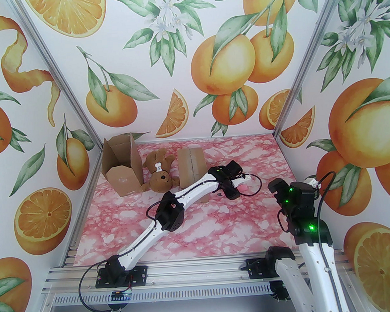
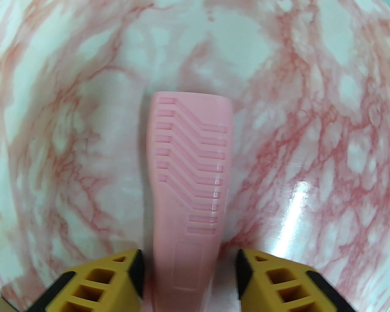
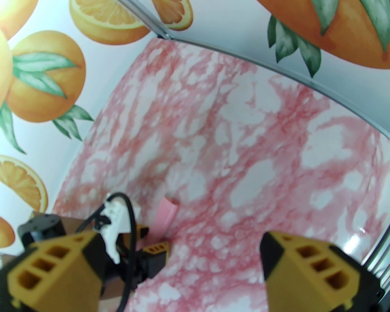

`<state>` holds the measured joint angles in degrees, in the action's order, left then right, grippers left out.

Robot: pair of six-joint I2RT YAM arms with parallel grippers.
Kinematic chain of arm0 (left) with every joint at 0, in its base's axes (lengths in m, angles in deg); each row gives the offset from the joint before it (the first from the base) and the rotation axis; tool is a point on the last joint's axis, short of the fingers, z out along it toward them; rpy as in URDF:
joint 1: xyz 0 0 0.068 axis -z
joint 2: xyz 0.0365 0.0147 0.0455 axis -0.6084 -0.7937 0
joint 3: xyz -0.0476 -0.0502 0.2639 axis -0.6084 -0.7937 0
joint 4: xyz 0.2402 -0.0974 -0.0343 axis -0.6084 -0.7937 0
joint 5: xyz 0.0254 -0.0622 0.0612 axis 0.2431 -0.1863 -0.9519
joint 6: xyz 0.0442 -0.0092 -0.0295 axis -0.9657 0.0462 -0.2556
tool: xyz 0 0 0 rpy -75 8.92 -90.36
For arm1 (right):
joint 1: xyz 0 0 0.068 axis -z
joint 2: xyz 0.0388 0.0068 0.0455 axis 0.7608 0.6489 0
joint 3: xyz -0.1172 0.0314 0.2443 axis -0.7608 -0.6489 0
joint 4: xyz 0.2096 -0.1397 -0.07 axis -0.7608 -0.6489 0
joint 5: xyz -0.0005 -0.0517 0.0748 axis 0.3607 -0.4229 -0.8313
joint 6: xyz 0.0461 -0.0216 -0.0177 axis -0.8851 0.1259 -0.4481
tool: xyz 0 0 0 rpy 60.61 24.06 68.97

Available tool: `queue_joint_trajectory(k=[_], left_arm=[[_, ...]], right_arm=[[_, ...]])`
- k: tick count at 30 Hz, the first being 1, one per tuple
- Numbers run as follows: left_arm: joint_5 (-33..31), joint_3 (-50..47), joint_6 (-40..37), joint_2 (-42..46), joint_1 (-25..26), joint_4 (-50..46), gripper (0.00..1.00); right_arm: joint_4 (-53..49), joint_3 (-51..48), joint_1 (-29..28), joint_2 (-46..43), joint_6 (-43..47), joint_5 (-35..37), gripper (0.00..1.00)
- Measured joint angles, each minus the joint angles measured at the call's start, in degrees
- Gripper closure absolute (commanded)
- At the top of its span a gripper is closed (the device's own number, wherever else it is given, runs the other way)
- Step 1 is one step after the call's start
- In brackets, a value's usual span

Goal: Unpack the express box

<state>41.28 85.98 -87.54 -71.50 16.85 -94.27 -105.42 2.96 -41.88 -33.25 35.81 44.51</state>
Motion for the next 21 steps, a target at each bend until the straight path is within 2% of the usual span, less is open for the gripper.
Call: queue_joint_trajectory(k=[8,14,21], left_arm=[[-0.31,0.15,0.35,-0.11,-0.26,-0.09,0.69],[-0.20,0.20,0.44,0.11,-0.26,-0.28,0.73],[5.05,-3.87,3.21,2.97,-0.61,-1.07,0.75]], right_arm=[[-0.04,-1.40,0.02,-1.95,-0.02,-0.74,0.11],[-0.09,-2.69,0.02,-6.12,-0.04,-0.70,0.11],[-0.68,-8.72,0.02,-9.90,-1.55,-0.68,0.14]])
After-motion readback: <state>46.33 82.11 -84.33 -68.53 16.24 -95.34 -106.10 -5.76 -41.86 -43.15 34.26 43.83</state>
